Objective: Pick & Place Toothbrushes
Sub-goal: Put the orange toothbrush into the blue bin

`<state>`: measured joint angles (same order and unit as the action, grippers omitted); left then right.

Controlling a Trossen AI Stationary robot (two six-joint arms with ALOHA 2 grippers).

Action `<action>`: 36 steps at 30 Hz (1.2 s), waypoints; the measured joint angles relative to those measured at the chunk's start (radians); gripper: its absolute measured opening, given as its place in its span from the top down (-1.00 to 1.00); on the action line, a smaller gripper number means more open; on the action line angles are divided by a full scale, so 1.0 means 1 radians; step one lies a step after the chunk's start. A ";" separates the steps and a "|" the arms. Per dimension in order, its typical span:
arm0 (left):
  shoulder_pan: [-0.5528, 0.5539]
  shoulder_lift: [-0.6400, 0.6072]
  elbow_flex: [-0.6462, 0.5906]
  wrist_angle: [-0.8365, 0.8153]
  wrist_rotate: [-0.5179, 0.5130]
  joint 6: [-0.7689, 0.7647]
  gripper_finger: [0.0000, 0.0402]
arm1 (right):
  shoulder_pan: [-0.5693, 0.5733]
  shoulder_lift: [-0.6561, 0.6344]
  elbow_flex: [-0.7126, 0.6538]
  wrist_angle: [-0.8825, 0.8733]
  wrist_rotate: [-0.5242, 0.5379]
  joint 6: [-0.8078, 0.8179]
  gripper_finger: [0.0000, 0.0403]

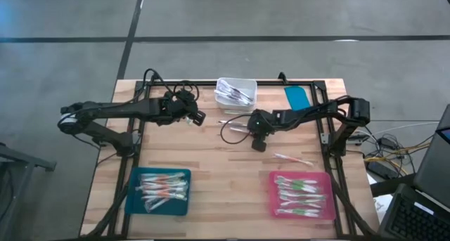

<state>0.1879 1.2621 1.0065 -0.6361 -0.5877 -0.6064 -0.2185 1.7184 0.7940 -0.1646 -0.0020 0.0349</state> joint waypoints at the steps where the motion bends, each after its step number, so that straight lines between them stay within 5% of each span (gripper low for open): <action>1: 0.000 0.000 0.000 0.000 0.000 0.000 0.34 | 0.001 0.000 0.000 0.000 -0.002 0.000 0.71; 7: 0.000 0.000 0.000 0.000 0.000 0.000 0.32 | 0.009 0.000 0.000 -0.006 -0.004 0.000 0.91; 16: 0.000 0.000 0.000 0.000 0.017 -0.004 0.33 | 0.045 -0.033 -0.006 -0.028 -0.019 -0.035 0.94; 30: 0.004 0.000 0.000 0.026 0.386 -0.018 0.36 | 0.239 -0.228 -0.006 -0.020 -0.049 -0.293 0.97; 36: 0.004 0.000 0.000 0.100 0.562 -0.020 0.37 | 0.360 -0.263 -0.006 -0.019 0.124 -0.516 0.97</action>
<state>0.1922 1.2621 1.0061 -0.5361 -0.0256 -0.6264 0.1416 1.4556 0.7879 -0.1832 0.1218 -0.4806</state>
